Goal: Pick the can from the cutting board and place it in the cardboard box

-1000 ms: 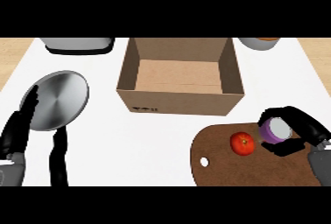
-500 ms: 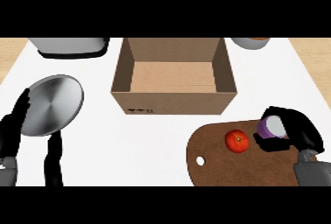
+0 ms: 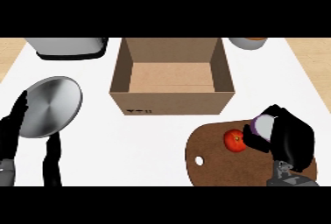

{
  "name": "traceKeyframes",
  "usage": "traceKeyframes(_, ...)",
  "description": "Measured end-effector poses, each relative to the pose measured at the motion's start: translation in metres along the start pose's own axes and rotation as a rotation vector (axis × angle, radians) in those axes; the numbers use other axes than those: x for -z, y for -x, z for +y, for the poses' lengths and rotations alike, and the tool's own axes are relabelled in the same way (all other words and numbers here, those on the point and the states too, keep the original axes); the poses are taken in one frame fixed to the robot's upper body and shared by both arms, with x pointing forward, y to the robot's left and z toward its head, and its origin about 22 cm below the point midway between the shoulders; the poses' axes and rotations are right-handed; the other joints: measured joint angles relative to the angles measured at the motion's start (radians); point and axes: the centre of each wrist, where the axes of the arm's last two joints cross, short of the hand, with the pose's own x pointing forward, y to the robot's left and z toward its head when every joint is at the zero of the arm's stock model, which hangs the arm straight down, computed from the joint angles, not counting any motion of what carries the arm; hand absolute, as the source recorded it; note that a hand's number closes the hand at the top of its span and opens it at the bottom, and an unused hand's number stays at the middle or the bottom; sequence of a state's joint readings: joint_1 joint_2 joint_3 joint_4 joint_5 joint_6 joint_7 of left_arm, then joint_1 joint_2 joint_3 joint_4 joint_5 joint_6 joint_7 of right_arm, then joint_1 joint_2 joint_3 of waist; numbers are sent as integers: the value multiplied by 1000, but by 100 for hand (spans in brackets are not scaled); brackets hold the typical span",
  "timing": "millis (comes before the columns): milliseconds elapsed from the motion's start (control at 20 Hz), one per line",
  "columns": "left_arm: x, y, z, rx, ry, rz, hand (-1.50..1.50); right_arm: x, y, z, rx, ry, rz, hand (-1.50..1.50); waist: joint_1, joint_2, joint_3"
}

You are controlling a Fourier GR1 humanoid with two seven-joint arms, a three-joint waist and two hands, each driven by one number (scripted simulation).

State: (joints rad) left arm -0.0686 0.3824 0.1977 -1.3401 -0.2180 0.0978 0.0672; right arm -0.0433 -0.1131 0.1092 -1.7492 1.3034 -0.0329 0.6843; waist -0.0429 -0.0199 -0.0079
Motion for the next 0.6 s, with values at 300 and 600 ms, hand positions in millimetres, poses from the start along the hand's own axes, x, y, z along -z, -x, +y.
traceKeyframes(300, 1, -3, -7, -2, 18, -25, 0, -56, -71, -43, 2, 168, -59, 150, 31, 10, 4)
traceKeyframes(600, 5, -14, -12, -2, 33, -45, 0, -56, -130, -62, 91, 187, -148, 150, 53, 19, 6)
